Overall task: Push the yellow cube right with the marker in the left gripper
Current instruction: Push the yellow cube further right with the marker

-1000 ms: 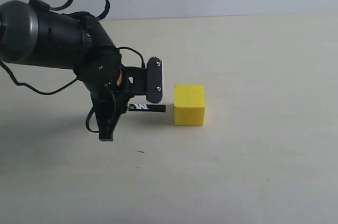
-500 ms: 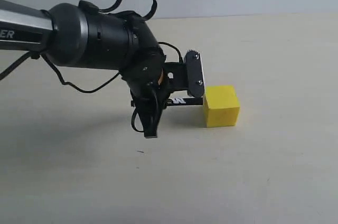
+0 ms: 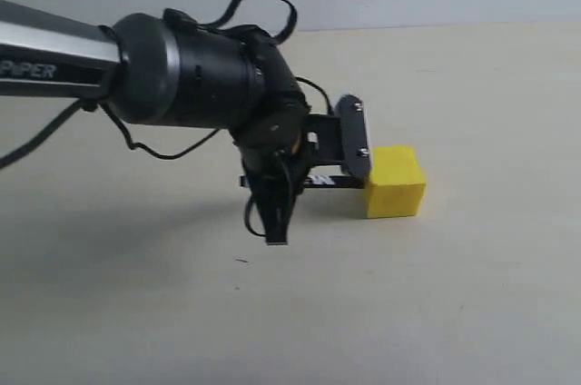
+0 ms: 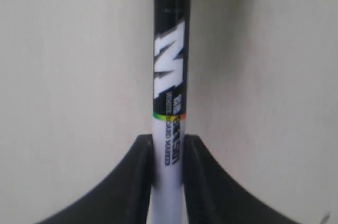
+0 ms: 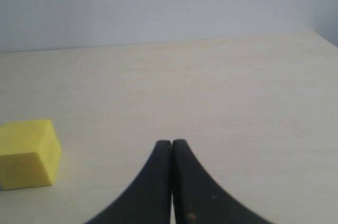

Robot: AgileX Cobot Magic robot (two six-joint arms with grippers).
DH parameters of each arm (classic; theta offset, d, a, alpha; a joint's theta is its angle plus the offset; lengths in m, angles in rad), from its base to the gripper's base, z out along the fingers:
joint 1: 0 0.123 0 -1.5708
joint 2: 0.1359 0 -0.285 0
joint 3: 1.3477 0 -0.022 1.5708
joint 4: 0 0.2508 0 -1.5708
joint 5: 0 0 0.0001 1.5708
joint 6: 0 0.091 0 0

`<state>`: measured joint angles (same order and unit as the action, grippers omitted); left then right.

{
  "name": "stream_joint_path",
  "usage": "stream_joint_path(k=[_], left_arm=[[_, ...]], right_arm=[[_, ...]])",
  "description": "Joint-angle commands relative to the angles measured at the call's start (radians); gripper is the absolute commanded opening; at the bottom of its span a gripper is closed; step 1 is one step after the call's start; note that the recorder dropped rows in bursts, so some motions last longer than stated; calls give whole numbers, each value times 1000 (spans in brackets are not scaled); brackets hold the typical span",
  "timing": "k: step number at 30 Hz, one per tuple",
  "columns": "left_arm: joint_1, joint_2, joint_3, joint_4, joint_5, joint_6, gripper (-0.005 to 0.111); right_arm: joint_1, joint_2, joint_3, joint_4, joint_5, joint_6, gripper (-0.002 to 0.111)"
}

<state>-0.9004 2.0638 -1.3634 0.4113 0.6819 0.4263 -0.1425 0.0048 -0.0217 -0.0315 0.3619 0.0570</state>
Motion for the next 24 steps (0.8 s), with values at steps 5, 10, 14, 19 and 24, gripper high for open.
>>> stream_joint_path(k=[5, 10, 14, 19, 24], left_arm=[[-52, 36, -108, -1, 104, -40, 0], [-27, 42, -106, -5, 185, -90, 0], [-31, 53, -106, -5, 148, -93, 0], [-46, 74, -106, -5, 100, -91, 0], [-46, 78, -106, -3, 87, -91, 0]], right_arm=[[-4, -5, 4, -1, -4, -2, 0], [-4, -5, 4, -1, -4, -2, 0], [-4, -5, 4, -1, -4, -2, 0], [-4, -5, 4, -1, -4, -2, 0], [-4, -5, 4, -1, -4, -2, 0]])
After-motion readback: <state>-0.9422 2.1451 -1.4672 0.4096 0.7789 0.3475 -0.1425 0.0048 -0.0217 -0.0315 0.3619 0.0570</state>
